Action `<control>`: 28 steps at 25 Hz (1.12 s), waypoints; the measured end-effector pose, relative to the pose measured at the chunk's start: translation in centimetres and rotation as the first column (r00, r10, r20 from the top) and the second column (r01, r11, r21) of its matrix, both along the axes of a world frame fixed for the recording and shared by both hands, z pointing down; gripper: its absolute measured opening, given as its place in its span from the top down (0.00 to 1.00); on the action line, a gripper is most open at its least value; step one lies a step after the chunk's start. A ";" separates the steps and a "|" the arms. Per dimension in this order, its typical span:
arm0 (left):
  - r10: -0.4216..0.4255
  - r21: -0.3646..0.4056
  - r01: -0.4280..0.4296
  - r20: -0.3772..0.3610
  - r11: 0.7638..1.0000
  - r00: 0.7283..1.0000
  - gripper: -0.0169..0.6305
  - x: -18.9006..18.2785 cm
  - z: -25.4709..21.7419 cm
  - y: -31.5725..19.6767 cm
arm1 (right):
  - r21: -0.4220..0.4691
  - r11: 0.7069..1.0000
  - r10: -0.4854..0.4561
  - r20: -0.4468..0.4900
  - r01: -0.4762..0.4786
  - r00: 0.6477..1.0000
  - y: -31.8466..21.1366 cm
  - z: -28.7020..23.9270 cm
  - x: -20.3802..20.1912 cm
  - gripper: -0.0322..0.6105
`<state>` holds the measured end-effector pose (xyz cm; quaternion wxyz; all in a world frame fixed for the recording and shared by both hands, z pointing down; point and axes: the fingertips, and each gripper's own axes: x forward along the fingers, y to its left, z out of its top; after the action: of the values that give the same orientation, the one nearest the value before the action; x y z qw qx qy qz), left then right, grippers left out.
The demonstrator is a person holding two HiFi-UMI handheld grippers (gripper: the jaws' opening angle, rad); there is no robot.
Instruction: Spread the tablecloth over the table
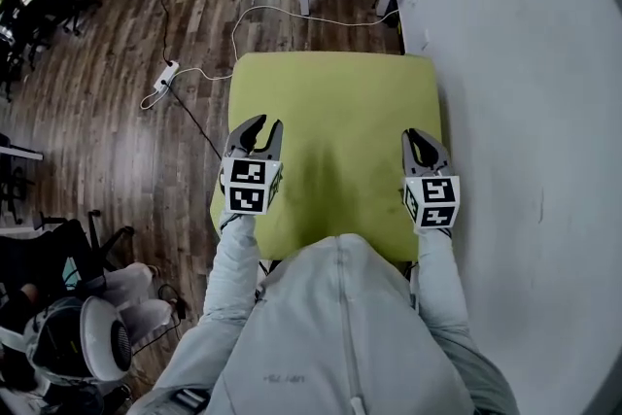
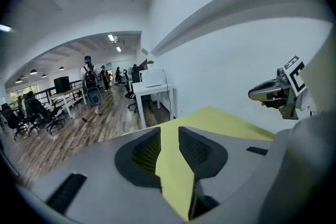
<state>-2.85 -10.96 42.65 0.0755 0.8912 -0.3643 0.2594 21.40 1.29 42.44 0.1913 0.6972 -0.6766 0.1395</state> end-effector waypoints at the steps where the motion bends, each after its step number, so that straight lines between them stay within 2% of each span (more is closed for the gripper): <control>1: 0.020 0.017 -0.019 -0.020 1.000 1.000 0.79 1.3 -0.9 0.3 | 0.020 1.000 0.008 0.001 -0.008 1.000 0.2 -1.0 0.7 0.91; 7: 0.117 0.108 -0.102 -0.145 0.989 0.982 0.79 5.9 -6.5 2.2 | 0.165 0.986 0.007 0.010 -0.008 1.000 1.1 -6.7 2.2 0.91; 13: 0.147 0.163 -0.107 -0.254 0.981 0.956 0.82 6.4 -10.4 4.0 | 0.276 0.960 -0.050 -0.013 0.052 0.999 1.4 -10.8 0.3 0.91; 16: 0.150 0.177 -0.105 -0.265 0.979 0.952 0.84 5.8 -11.3 4.9 | 0.313 0.946 -0.088 -0.010 0.087 0.996 1.3 -12.1 -1.0 0.91; 21: 0.147 0.177 -0.100 -0.273 0.979 0.951 0.89 4.5 -11.3 5.9 | 0.371 0.921 -0.147 0.047 0.119 0.988 1.4 -13.7 -3.0 0.91; 28: 0.093 0.177 -0.039 -0.310 0.983 0.946 0.93 1.7 -11.6 6.4 | 0.376 0.915 -0.176 0.040 0.148 0.984 2.2 -13.5 -4.3 0.92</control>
<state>-1.14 -4.52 31.09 0.0488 0.9363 -0.3377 0.0837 17.05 3.47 28.94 0.0420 0.6568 -0.7527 0.0179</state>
